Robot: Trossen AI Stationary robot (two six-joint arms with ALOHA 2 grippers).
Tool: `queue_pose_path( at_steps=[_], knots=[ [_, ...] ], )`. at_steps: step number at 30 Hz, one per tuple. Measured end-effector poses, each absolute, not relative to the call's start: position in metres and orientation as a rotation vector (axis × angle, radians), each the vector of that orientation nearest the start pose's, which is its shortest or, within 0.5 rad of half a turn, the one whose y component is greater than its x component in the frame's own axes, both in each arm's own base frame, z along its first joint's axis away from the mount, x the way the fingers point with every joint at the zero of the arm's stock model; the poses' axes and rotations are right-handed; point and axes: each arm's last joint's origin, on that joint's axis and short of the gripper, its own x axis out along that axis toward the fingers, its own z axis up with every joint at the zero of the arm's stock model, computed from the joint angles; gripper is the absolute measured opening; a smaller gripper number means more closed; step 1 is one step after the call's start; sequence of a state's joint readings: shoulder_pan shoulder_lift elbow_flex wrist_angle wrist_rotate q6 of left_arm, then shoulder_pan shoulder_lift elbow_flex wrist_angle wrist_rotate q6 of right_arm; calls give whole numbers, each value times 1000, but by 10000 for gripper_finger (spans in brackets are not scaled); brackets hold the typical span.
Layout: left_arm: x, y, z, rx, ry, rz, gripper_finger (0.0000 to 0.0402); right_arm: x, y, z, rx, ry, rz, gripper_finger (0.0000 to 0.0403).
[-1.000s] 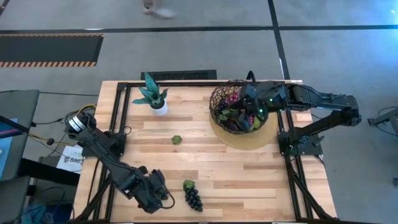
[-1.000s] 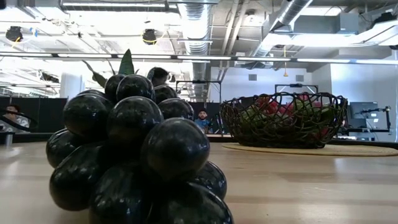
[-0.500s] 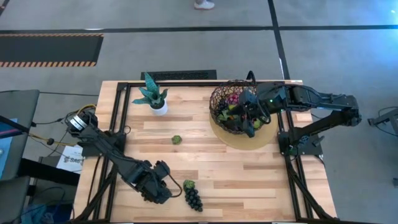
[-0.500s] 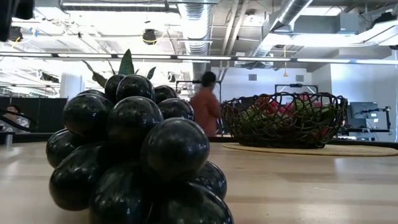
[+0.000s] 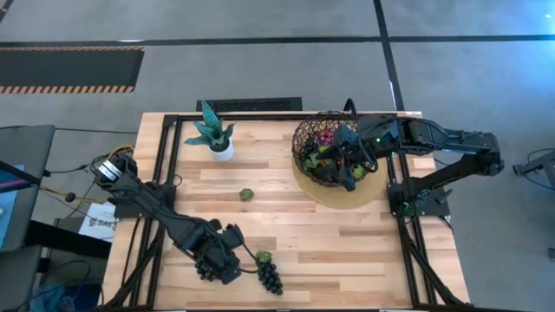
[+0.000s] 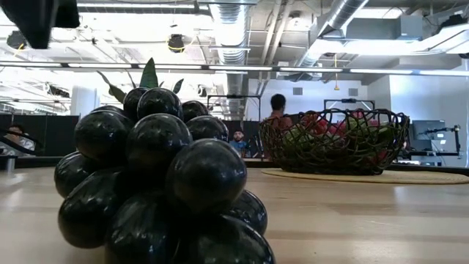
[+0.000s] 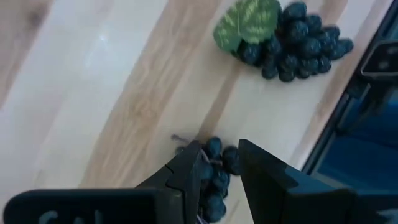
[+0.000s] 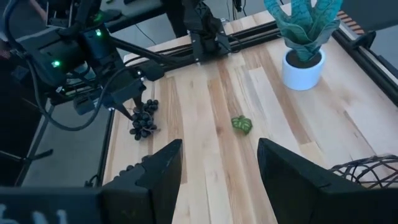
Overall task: Build produce basket
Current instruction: Put the black grapes into the black wire basket
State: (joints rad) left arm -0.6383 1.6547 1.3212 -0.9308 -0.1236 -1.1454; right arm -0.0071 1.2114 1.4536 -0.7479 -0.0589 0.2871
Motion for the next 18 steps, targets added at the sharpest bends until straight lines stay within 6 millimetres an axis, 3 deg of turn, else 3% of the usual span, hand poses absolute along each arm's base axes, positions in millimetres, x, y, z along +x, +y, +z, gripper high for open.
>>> queue_pose_path(
  at_steps=[18],
  knots=[
    [258, -195, 244, -590, 1343, 277, 94, 235, 0, 421, 283, 510, -20, 225]
  ],
)
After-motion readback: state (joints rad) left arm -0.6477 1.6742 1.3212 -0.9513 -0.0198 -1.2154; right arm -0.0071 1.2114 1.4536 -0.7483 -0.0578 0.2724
